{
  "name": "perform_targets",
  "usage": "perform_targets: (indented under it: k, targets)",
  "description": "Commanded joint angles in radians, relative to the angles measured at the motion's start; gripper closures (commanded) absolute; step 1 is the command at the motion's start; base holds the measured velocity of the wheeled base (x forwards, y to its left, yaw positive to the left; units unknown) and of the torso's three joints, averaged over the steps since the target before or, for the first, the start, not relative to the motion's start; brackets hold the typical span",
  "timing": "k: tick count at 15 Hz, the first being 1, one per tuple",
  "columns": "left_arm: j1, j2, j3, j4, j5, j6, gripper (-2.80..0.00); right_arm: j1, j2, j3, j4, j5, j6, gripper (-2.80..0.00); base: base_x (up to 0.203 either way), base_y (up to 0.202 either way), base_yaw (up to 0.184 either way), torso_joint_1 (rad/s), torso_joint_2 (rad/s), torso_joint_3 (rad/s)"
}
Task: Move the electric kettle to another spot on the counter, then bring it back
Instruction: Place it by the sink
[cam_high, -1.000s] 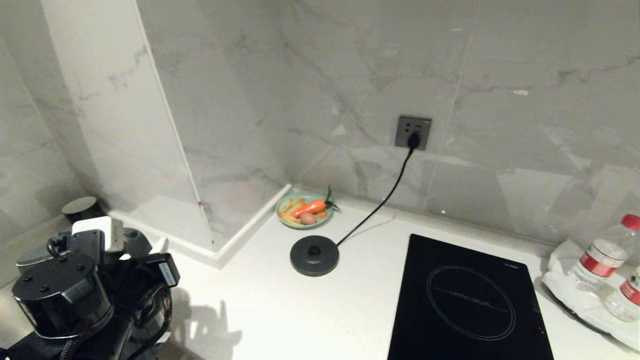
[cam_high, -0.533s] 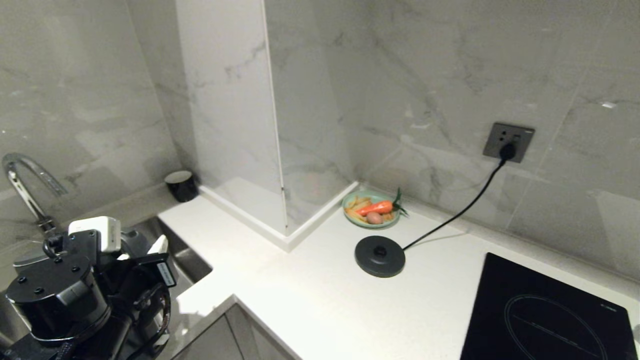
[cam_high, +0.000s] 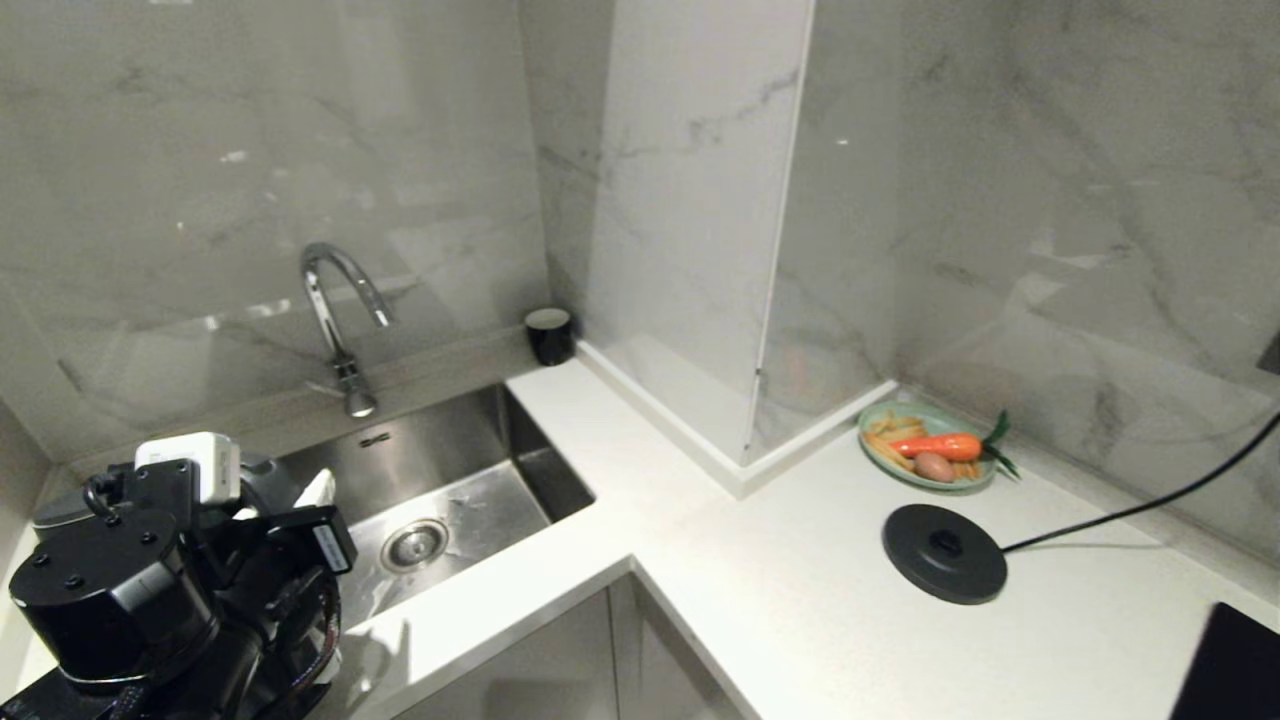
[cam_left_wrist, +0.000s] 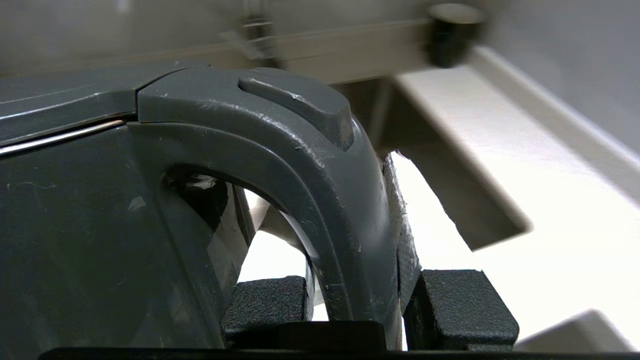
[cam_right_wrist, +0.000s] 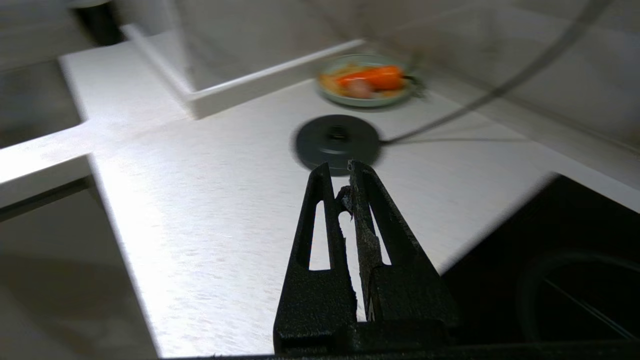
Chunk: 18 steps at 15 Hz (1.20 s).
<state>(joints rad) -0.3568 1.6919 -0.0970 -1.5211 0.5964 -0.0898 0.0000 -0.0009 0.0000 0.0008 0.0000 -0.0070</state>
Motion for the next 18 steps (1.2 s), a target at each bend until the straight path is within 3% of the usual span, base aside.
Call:
perform_targets:
  k: [1,4,12,18]
  targets:
    - [0.001,0.003,-0.001,-0.009,0.005,-0.001,0.00,0.000,0.001,0.000,-0.001,0.000,-0.001,0.00,-0.001,-0.006,0.165,0.001,0.02,0.004]
    - [0.001,0.002,-0.001,-0.009,0.005,-0.001,0.00,0.000,0.001,0.000,-0.001,0.000,-0.001,0.00,-0.002,-0.003,0.120,0.001,0.02,0.006]
    - [0.002,0.003,-0.005,-0.009,0.005,0.002,0.00,0.000,0.001,0.000,-0.001,0.000,-0.001,0.00,0.000,0.000,0.000,-0.001,0.00,0.001]
    - [0.004,0.002,-0.009,-0.009,0.005,0.002,0.00,0.000,0.001,0.000,-0.001,0.000,-0.001,0.00,-0.170,0.000,-0.005,-0.006,0.02,0.009]
